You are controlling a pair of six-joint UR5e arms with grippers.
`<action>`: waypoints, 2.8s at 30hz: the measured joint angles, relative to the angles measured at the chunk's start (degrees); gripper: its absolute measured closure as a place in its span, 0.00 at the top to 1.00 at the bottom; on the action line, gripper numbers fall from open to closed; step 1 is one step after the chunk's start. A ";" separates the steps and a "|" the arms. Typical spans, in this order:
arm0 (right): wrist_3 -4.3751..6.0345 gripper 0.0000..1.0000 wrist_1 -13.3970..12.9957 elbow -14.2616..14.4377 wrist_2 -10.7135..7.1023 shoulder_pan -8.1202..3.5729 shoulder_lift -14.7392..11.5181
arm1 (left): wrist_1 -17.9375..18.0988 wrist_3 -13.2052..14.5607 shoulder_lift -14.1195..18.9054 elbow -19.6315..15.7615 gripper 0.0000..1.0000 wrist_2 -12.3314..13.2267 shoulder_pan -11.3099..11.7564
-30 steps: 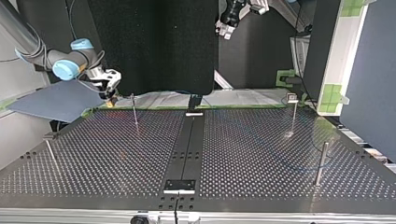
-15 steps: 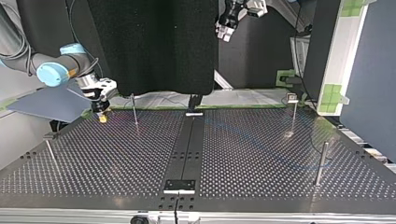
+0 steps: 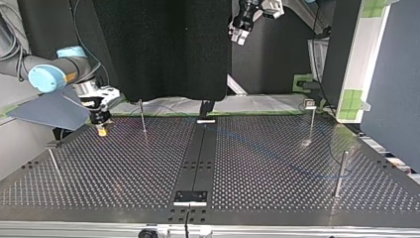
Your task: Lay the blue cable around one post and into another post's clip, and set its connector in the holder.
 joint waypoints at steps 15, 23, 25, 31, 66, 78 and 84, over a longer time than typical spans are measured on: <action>3.34 0.00 0.39 0.01 2.56 -0.46 -5.54 | -0.07 -0.01 -0.04 -0.02 0.93 0.06 0.70; 2.67 0.00 2.00 0.01 7.12 -1.13 -5.58 | -0.06 -0.01 -0.04 -0.02 0.93 0.68 1.16; 1.94 0.00 2.81 0.01 8.25 -1.36 -5.58 | -0.06 -0.01 -0.05 -0.02 0.93 0.72 1.22; 0.11 0.00 3.79 0.00 11.10 -2.04 -5.61 | -0.06 -0.01 -0.08 -0.03 0.93 0.81 1.40; -2.40 0.00 -4.88 -0.07 3.63 -8.74 -2.30 | -5.20 -0.01 -0.14 1.07 0.93 1.26 4.08; -1.21 0.00 -5.02 -1.18 0.98 -11.14 -2.13 | -5.02 0.32 -3.18 1.67 0.93 1.26 4.85; -0.83 0.00 -4.59 -1.33 -0.12 -12.02 -2.07 | -4.98 1.05 -3.14 1.89 0.93 0.25 4.86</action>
